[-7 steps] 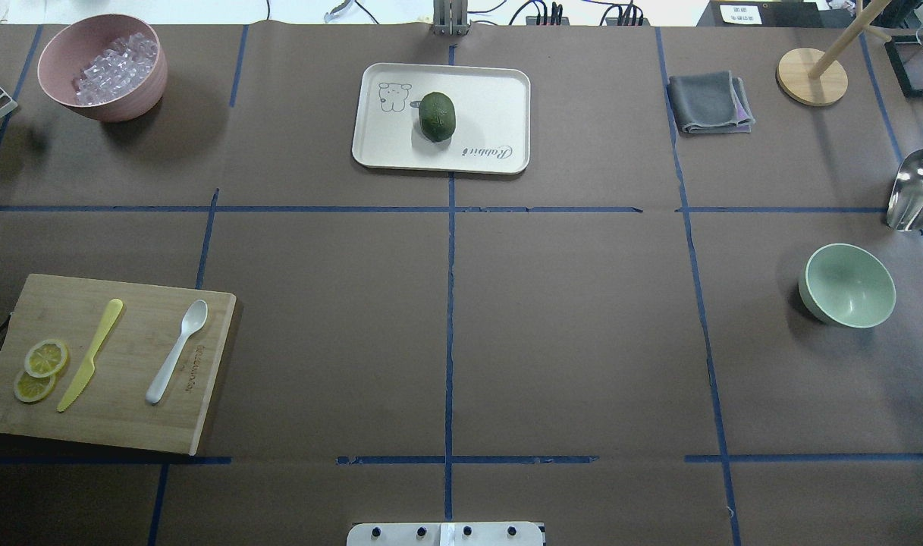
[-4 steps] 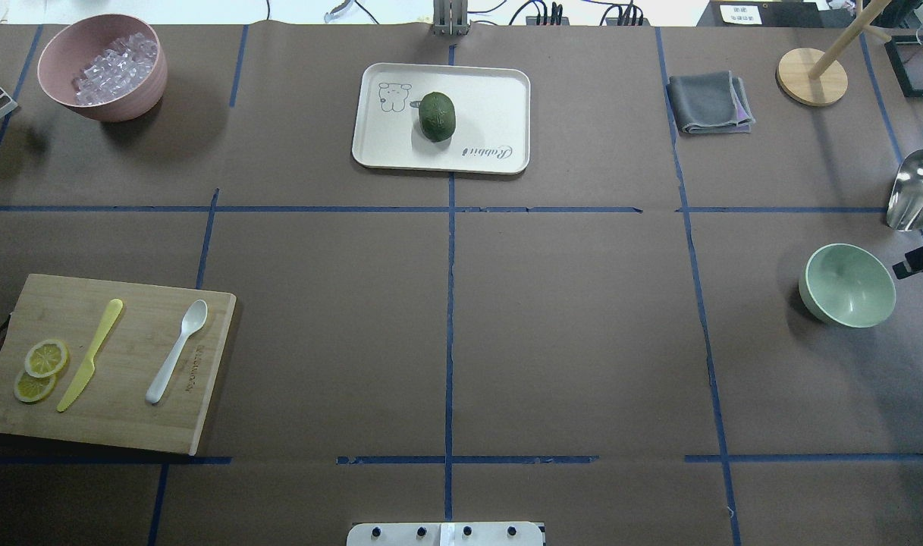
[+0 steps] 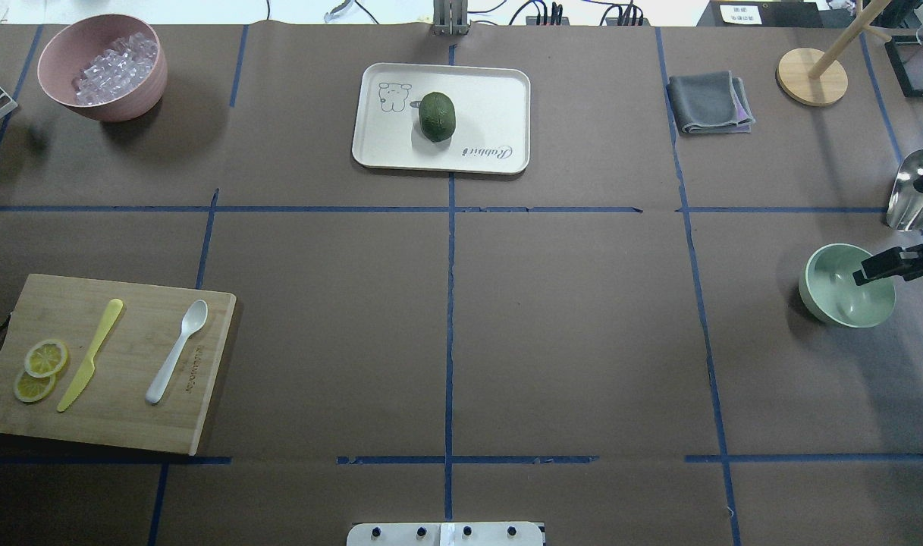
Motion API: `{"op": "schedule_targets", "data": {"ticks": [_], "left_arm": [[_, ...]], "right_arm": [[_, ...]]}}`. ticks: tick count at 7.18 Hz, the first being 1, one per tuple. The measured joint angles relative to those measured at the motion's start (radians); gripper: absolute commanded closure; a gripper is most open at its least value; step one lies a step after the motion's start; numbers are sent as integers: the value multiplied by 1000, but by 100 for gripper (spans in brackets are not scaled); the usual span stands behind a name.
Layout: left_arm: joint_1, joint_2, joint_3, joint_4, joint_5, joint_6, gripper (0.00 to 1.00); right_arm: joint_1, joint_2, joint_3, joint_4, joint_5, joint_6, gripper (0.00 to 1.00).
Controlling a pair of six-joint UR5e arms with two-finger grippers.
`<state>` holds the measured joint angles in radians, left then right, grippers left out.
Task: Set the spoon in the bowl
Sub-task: 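Grasp the pale green bowl's rim with the right gripper and lift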
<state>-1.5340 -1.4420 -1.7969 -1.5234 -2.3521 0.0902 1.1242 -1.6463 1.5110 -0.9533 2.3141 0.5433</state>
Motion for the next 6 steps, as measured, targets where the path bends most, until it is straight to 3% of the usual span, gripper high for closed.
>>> {"op": "schedule_targets", "data": {"ticks": [4,6], "left_arm": [[0,0,-11,-1,-29,-1,0],[0,0,-11,-1,-60,-1,0]], "right_arm": [[0,0,-5,-10,59,16,100],[-20,8,76,-13,79,64,100]]}}
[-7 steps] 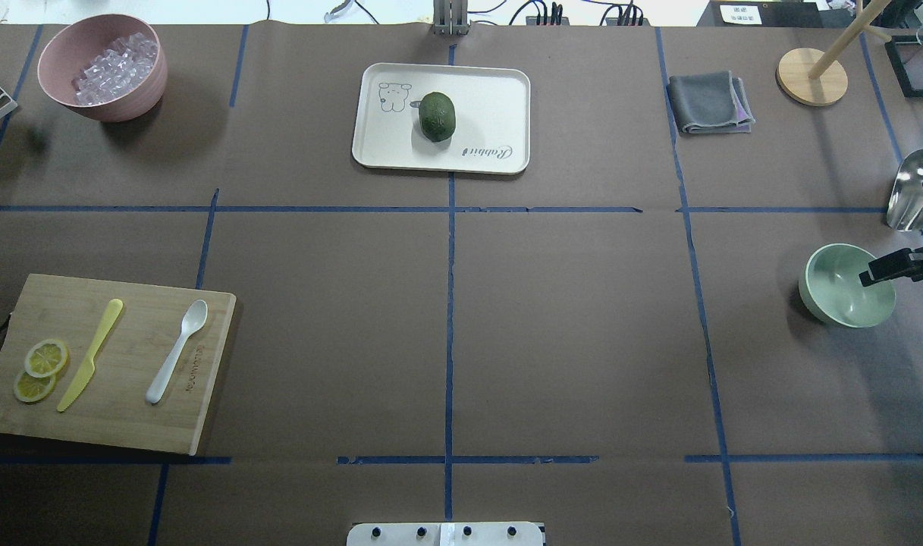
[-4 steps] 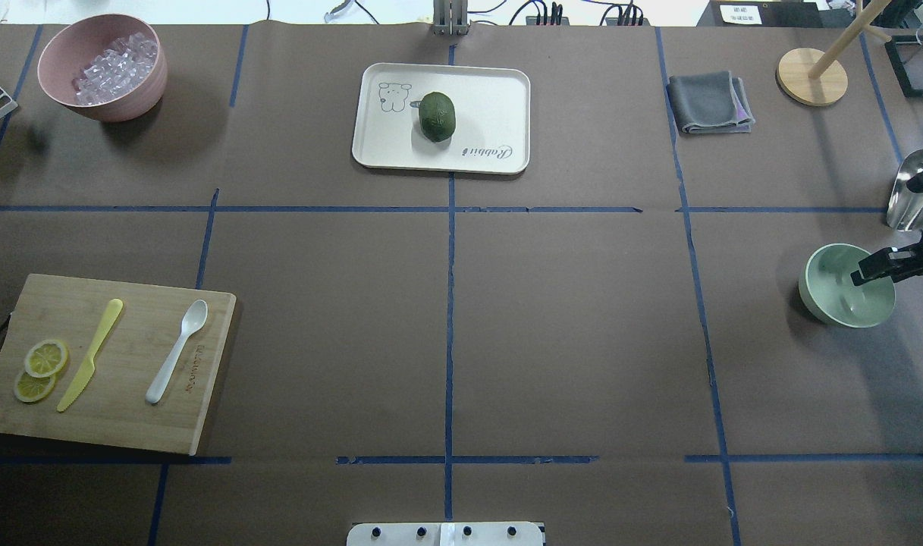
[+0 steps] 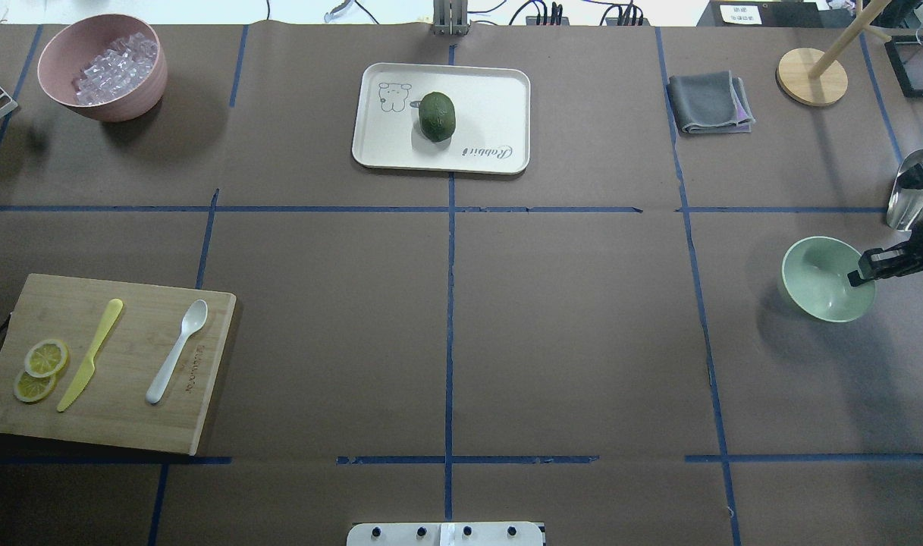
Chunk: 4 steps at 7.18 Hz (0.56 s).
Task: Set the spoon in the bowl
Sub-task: 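Grasp the pale green bowl's rim with the right gripper and lift, then carry the bowl with the right gripper to the table center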
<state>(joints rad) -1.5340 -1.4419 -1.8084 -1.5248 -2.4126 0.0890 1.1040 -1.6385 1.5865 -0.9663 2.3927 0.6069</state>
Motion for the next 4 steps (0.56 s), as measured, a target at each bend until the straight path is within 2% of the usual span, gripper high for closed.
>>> {"op": "schedule_targets", "data": {"ticks": [2,4], "left_arm": [[0,4,-1,-10,-7,1,0],[2,24,3,-60,-9,1,0]], "right_arm": [[-84,64,103,0,1,222,100],[-214,200,139,-2,-16,471,100]]}}
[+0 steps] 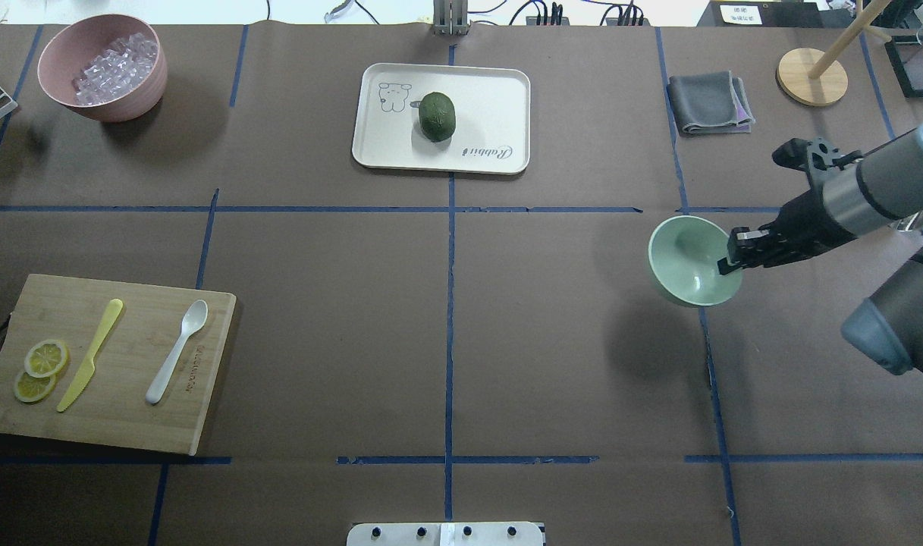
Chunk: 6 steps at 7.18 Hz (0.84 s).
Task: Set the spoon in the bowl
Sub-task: 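Carry the bowl with the right gripper to the table center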
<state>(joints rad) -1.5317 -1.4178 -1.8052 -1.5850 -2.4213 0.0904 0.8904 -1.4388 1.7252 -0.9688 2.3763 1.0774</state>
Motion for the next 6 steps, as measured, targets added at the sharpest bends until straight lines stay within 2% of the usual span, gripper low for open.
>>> {"op": "schedule_targets", "data": {"ticks": [1,3,4,6], "left_arm": [[3,7,5,-34,0,0,0],[18,14,8,-62,-2,-2,0],[22,15,8,-66,-2,-5,0],[25,16,8,-66,-3,-8,0]], "right_arm": [[-78,83,1,0,-43,137,100],[-221,233,-27,-34,-187,311,100],[-269,315,-48,-116,-238,348,100],[-315,433,-102,-244,-278,370,100]]}}
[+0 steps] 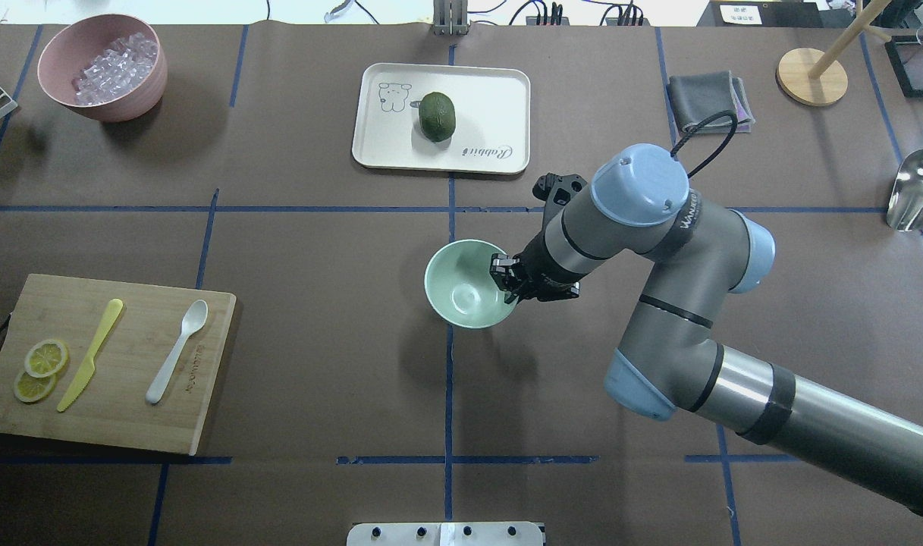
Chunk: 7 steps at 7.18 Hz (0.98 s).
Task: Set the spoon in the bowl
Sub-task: 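Carry the bowl with the right gripper to the table center, then open the right gripper and raise it away from the bowl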
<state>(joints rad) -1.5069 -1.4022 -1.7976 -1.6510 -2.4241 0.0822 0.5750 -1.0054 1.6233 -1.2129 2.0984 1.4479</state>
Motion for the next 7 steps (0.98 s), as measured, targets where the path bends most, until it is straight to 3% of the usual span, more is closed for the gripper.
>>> {"op": "schedule_targets", "data": {"ticks": [3,4,5,7], "left_arm": [[2,0,-2,-1,-1,-1,0],[2,0,-3,-1,-1,-1,0],[2,0,-5,-1,-1,-1,0],[27,-1,-10,-4,-4,-4,0]], "right_arm": [[-31,60,-70,-28,-30,28,94],[-36,63,-76,-30,-40,38,77],[-40,63,-78,-30,-46,42,1],[-41,63,-77,-31,-58,44,1]]}}
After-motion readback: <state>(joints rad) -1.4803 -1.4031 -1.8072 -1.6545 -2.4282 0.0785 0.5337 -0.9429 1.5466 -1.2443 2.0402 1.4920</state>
